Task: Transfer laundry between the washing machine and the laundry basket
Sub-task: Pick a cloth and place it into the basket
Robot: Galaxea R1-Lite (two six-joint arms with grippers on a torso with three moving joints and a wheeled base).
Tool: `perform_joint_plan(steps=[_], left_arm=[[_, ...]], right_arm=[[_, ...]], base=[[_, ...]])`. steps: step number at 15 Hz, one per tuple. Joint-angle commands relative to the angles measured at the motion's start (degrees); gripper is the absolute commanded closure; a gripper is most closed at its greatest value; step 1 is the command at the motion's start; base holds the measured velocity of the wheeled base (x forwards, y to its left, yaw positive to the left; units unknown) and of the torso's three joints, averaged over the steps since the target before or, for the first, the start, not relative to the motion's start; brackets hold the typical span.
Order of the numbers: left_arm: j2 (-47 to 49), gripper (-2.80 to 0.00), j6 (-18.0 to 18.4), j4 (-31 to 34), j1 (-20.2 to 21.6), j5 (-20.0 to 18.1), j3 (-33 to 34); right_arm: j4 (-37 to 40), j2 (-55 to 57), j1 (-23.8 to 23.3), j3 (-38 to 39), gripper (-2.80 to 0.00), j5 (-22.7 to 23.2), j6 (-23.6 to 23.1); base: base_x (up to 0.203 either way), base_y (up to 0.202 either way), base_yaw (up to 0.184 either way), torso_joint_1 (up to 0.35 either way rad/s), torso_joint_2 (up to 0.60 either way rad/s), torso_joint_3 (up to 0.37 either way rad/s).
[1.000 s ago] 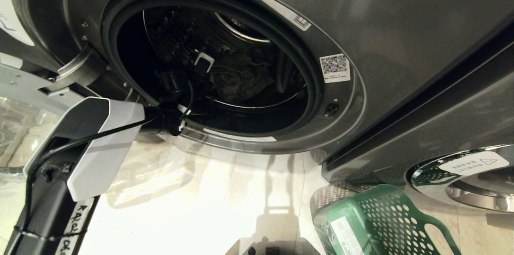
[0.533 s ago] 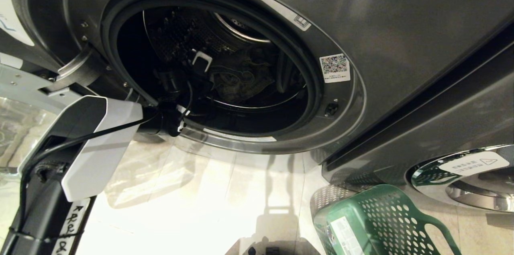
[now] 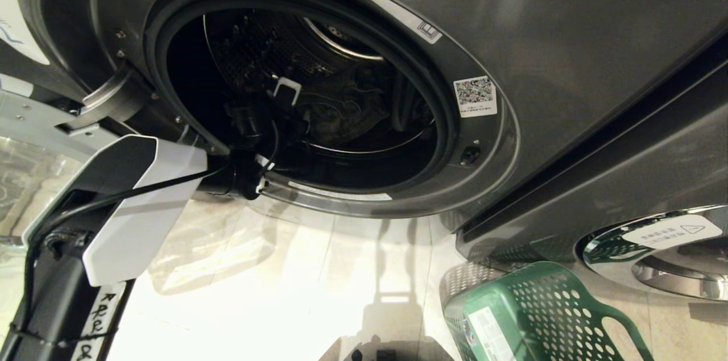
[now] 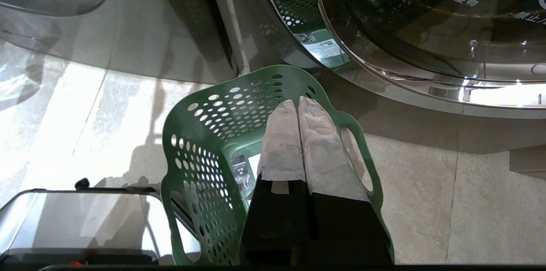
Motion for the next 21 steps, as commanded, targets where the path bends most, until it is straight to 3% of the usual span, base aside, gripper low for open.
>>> perform_joint_plan(steps=[1, 5, 11, 16, 21], left_arm=[[-0.8, -2.80, -1.3, -1.0, -0.8, -0.5, 1.8], [-5.7, -2.80, -5.7, -1.4, -2.7, -6.2, 8.9], [-19.4, -2.80, -11.7, -1.5, -10.9, -6.2, 26.8], [-27.5, -2.80, -13.4, -3.0, -12.3, -6.5, 40.7], [-29.0, -2.80, -13.4, -7.0, -12.3, -6.2, 47.4]], right_arm=[[0.0, 0.0, 0.0, 0.0, 0.00, 0.0, 0.0], [0.0, 0.0, 0.0, 0.0, 0.00, 0.0, 0.0], [0.0, 0.0, 0.0, 0.0, 0.00, 0.0, 0.0], [0.0, 0.0, 0.0, 0.0, 0.00, 0.0, 0.0], [0.0, 0.0, 0.0, 0.0, 0.00, 0.0, 0.0]], base=[[0.000, 0.000, 0.000, 0.000, 0.00, 0.000], [0.000, 0.000, 0.000, 0.000, 0.00, 0.000], [0.000, 0.000, 0.000, 0.000, 0.00, 0.000], [0.000, 0.000, 0.000, 0.000, 0.00, 0.000], [0.000, 0.000, 0.000, 0.000, 0.00, 0.000]])
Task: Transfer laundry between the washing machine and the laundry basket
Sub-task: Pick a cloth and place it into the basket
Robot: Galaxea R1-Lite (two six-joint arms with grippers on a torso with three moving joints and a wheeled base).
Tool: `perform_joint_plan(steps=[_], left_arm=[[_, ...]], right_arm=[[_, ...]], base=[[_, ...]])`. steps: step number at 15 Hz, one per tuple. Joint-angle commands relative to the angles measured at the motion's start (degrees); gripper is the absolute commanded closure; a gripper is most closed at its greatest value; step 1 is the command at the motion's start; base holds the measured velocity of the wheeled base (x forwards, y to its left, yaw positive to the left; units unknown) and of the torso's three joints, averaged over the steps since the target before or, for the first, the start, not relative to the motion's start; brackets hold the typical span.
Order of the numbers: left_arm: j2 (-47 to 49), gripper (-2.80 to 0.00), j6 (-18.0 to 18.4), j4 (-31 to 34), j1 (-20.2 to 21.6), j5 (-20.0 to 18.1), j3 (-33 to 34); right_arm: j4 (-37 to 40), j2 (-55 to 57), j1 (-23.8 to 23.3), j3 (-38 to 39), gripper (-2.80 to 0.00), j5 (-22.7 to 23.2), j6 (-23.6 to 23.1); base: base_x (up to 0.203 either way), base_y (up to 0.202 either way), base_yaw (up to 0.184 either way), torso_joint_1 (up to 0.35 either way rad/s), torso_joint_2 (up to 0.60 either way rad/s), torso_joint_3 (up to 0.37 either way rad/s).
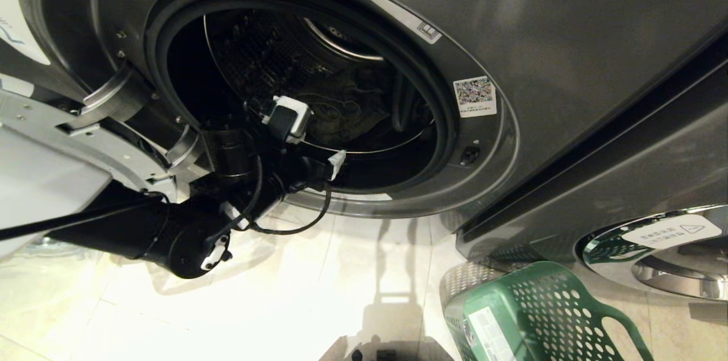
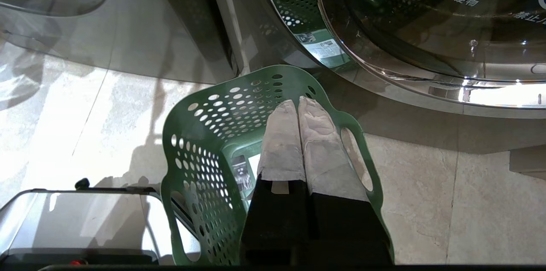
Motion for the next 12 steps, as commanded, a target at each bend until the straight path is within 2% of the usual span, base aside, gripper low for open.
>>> perform_joint_plan(steps=[1, 3, 7, 12], left_arm=[[-0.5, -2.80, 0.2, -0.8, 0.0, 0.1, 1.5], [-0.5, -2.80, 0.2, -1.6, 0.0, 0.0, 2.5], [-0.2, -2.80, 0.1, -2.4, 0.0, 0.0, 3.0], [0.0, -2.80, -0.1, -2.6, 0.1, 0.0, 4.5]], right_arm=[[0.0, 0.0, 0.0, 0.0, 0.00, 0.0, 0.0], [0.0, 0.0, 0.0, 0.0, 0.00, 0.0, 0.0], [0.0, 0.0, 0.0, 0.0, 0.00, 0.0, 0.0], [0.0, 0.0, 0.0, 0.0, 0.00, 0.0, 0.0]], base=[[0.000, 0.000, 0.000, 0.000, 0.00, 0.000], [0.000, 0.000, 0.000, 0.000, 0.00, 0.000], [0.137, 0.000, 0.000, 0.003, 0.00, 0.004], [0.000, 0.000, 0.000, 0.000, 0.00, 0.000]])
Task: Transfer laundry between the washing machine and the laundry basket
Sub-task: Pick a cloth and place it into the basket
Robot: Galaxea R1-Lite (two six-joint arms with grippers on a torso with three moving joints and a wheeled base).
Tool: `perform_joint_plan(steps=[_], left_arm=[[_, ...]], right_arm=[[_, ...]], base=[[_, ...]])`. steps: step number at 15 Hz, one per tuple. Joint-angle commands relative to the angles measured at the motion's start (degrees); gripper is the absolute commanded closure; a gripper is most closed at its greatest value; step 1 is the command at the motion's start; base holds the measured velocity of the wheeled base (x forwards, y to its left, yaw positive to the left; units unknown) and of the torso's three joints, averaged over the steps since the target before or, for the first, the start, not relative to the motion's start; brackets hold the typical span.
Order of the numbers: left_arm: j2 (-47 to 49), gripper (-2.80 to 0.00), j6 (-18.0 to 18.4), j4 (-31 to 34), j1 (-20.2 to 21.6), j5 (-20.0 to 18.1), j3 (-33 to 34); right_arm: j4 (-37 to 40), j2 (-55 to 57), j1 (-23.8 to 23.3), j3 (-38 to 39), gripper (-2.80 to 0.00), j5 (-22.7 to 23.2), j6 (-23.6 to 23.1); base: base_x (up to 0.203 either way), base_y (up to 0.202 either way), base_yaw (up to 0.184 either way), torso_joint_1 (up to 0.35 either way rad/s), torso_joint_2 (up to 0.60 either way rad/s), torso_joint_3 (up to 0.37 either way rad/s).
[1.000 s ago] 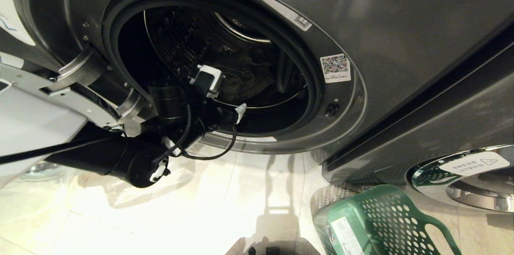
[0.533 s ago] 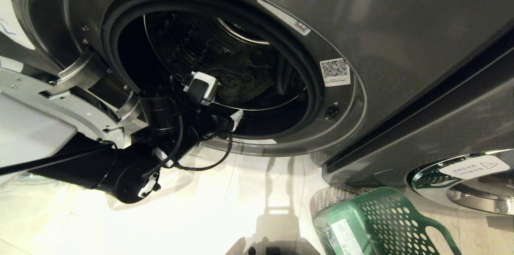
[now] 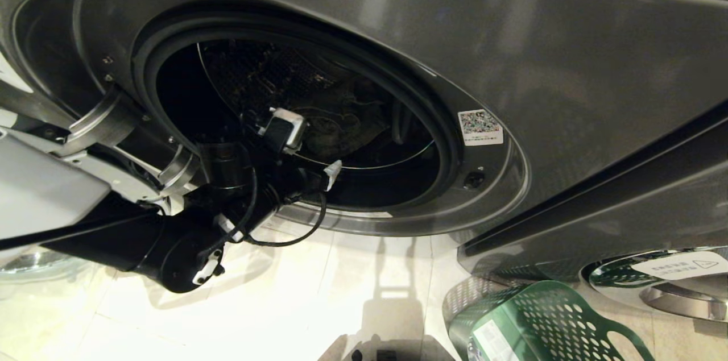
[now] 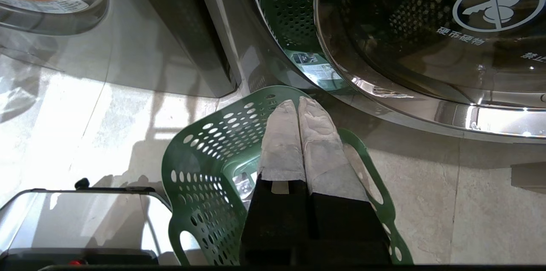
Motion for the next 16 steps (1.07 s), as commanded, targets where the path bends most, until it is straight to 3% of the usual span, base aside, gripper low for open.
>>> perform_joint_plan(steps=[1, 5, 11, 16], left_arm=[[0.8, -2.80, -0.1, -0.7, 0.2, -0.2, 0.2], [8.9, -2.80, 0.7, -4.1, 1.6, -0.4, -5.5], [19.7, -2.80, 8.4, -6.9, 4.1, 0.0, -21.3], [23.6, -2.80, 16.4, -6.9, 7.6, -1.1, -28.0]], right_arm=[[0.0, 0.0, 0.0, 0.0, 0.00, 0.0, 0.0], [0.0, 0.0, 0.1, 0.0, 0.00, 0.0, 0.0], [0.0, 0.0, 0.0, 0.0, 0.00, 0.0, 0.0], [0.0, 0.0, 0.0, 0.0, 0.00, 0.0, 0.0]], base=[[0.000, 0.000, 0.000, 0.000, 0.00, 0.000], [0.000, 0.000, 0.000, 0.000, 0.00, 0.000], [0.000, 0.000, 0.000, 0.000, 0.00, 0.000], [0.000, 0.000, 0.000, 0.000, 0.00, 0.000]])
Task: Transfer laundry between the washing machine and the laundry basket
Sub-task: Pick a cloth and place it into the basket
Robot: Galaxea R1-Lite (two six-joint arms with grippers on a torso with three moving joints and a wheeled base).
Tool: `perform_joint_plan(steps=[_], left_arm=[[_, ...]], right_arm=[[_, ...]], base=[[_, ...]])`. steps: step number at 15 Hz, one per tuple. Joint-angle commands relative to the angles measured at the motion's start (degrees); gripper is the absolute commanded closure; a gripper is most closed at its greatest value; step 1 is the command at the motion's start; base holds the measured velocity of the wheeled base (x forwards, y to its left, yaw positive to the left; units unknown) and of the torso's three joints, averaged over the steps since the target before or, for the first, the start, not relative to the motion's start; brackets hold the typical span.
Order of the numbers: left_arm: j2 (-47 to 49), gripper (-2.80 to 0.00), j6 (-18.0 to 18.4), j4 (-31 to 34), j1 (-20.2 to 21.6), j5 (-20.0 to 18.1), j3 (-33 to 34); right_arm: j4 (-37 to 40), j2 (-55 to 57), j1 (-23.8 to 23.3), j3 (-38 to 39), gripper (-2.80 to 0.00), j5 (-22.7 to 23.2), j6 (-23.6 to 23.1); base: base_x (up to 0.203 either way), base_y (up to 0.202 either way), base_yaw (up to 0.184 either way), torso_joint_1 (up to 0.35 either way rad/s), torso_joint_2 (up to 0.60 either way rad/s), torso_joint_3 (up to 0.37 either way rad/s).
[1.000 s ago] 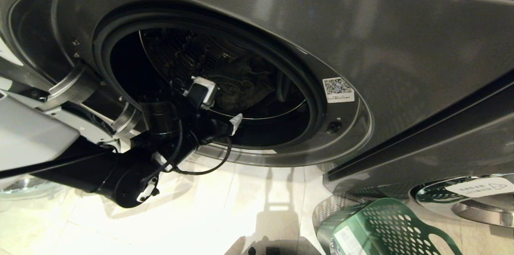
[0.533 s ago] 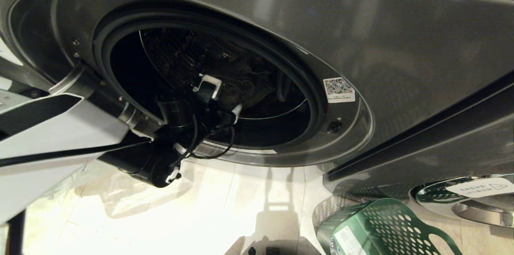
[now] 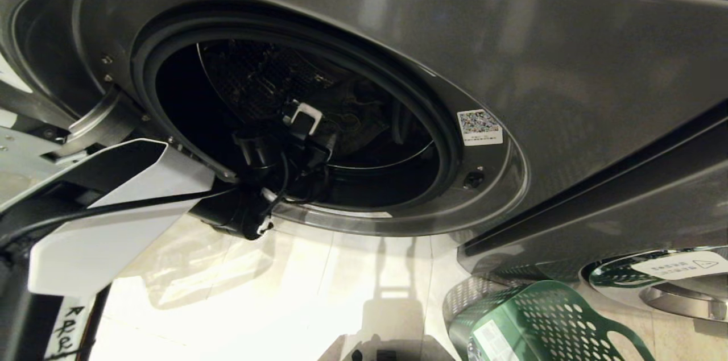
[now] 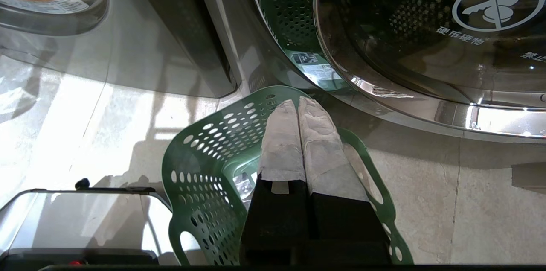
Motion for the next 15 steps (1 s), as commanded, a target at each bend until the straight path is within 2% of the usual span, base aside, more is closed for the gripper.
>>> perform_joint_plan(steps=[1, 3, 4, 9, 15], left_arm=[[2.2, -2.80, 1.5, -0.3, 1.3, -1.1, -1.9], [3.5, -2.80, 4.7, -0.2, 2.9, -2.4, -3.5], [4.2, -2.80, 5.1, -0.2, 3.4, -2.6, -3.9], [6.3, -2.80, 6.6, 0.0, 4.3, -2.9, -8.3], [6.8, -2.80, 6.7, 0.1, 4.4, -2.5, -8.9]], right_arm=[[0.0, 0.0, 0.0, 0.0, 0.00, 0.0, 0.0], [0.0, 0.0, 0.0, 0.0, 0.00, 0.0, 0.0], [0.0, 0.0, 0.0, 0.0, 0.00, 0.0, 0.0], [0.0, 0.0, 0.0, 0.0, 0.00, 0.0, 0.0], [0.0, 0.0, 0.0, 0.0, 0.00, 0.0, 0.0]], base=[[0.000, 0.000, 0.000, 0.000, 0.00, 0.000], [0.000, 0.000, 0.000, 0.000, 0.00, 0.000], [0.000, 0.000, 0.000, 0.000, 0.00, 0.000], [0.000, 0.000, 0.000, 0.000, 0.00, 0.000], [0.000, 0.000, 0.000, 0.000, 0.00, 0.000]])
